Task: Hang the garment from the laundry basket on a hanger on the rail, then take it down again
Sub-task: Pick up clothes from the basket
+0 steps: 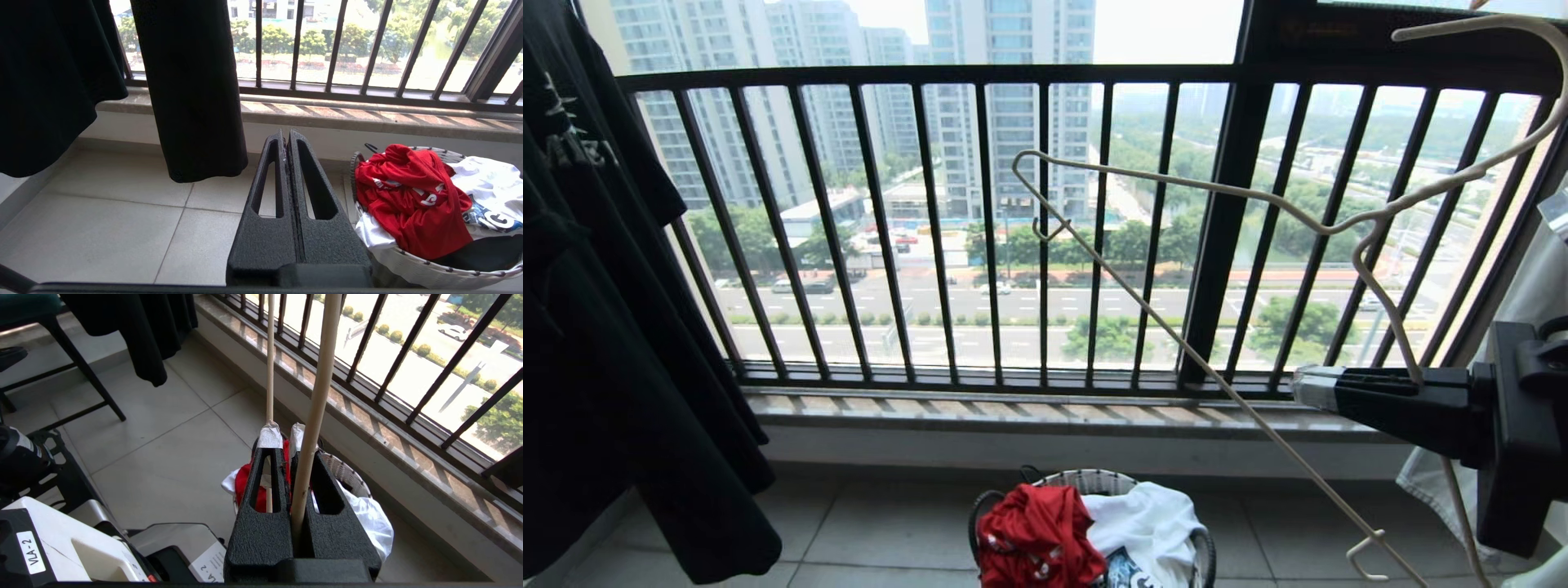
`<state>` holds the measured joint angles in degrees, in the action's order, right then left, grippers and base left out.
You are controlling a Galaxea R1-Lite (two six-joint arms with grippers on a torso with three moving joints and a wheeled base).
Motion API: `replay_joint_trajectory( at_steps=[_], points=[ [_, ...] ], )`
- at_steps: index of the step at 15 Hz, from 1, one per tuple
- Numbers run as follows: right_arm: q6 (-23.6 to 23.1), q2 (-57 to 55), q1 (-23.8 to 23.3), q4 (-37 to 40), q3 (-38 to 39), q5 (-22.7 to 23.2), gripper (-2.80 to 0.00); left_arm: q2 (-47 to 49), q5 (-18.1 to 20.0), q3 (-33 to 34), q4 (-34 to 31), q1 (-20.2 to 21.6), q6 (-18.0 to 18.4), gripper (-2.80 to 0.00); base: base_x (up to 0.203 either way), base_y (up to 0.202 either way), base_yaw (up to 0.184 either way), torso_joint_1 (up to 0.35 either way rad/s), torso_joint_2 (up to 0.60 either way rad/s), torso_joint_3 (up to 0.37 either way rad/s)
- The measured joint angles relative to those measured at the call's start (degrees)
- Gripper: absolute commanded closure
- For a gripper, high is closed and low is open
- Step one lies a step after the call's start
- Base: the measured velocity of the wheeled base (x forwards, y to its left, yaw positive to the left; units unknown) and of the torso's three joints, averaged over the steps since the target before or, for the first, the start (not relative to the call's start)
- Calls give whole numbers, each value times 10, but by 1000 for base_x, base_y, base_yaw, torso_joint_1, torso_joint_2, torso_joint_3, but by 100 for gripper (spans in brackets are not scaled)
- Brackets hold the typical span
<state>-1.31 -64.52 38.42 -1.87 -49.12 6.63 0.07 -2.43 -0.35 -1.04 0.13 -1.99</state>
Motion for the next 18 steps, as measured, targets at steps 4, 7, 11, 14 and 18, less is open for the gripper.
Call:
replay_joint_trajectory(
  at_steps=[4, 7, 11, 14, 18],
  points=[
    [0, 0, -2, 0, 1, 0, 0, 0, 0, 0, 0, 0, 0, 0, 0, 0, 0, -68, 327, 256],
    [2, 0, -2, 0, 0, 1, 0, 0, 0, 0, 0, 0, 0, 0, 0, 0, 0, -5, 54, 44],
    [4, 0, -5, -2, -2, 0, 0, 0, 0, 0, 0, 0, 0, 0, 0, 0, 0, 0, 0, 0],
    [2, 0, -24, -16, -3, 1, 0, 0, 0, 0, 0, 0, 0, 0, 0, 0, 0, 0, 0, 0],
    [0, 1, -29, -19, -4, 1, 0, 0, 0, 0, 0, 0, 0, 0, 0, 0, 0, 0, 0, 0]
  ],
)
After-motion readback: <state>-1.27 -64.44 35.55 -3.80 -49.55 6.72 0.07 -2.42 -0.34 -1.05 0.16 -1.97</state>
